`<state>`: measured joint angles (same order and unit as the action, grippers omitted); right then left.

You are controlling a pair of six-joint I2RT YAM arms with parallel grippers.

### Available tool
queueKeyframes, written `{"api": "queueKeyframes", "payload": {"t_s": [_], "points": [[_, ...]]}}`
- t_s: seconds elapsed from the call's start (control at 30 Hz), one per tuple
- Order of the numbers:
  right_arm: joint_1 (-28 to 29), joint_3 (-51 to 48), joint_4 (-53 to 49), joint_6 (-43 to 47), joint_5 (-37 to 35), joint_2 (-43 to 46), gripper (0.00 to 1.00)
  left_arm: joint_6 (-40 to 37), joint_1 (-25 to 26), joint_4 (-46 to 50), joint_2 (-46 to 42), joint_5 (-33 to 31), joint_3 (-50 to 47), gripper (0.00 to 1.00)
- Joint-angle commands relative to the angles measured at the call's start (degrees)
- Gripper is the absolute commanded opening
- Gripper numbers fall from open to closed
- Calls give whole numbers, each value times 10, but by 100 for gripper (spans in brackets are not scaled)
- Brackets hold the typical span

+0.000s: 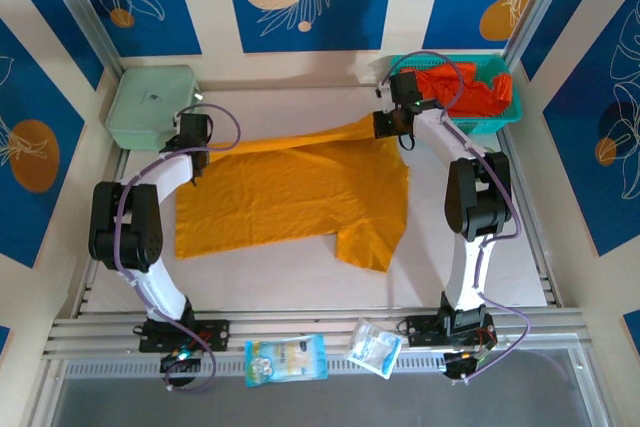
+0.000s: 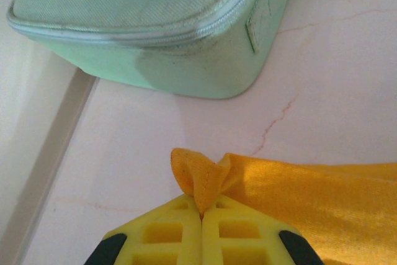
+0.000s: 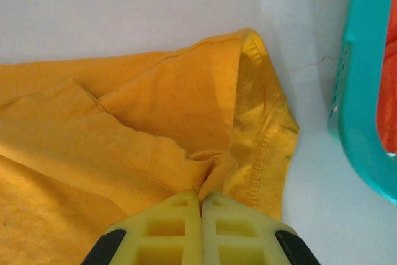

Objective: Fold and stack the t-shirts

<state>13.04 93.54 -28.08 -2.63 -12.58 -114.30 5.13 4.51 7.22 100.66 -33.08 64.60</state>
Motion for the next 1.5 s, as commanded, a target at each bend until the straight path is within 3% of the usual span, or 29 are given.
{"api": "queueKeyframes", "payload": {"t_s": [0.0,0.17,0.3,0.33,0.4,0.57,0.8,0.97,1.13,1.47], "points": [[16,-22,-11,-25,-32,16,0,22,-3,33,-1,7,-9,6],[28,-55,-36,-65,-78,12,0,30,3,48,-6,4,-25,20],[29,-82,-51,-93,-88,20,0,81,7,77,-29,-31,-47,31],[28,-89,-52,-97,-82,22,2,96,8,81,-37,-36,-57,35],[27,-102,-52,-102,-63,27,17,117,10,88,-54,-49,-72,44],[26,-136,-39,-109,9,48,27,133,10,108,-85,-82,-78,57],[21,-138,-44,-104,46,68,41,123,10,152,-110,-111,-41,99],[10,-63,-76,-68,60,35,44,123,10,198,-121,-108,-2,99],[12,64,-125,-11,100,-64,37,128,10,238,-138,-91,27,99],[27,296,-209,49,177,-242,39,123,9,266,-139,-66,57,99]]}}
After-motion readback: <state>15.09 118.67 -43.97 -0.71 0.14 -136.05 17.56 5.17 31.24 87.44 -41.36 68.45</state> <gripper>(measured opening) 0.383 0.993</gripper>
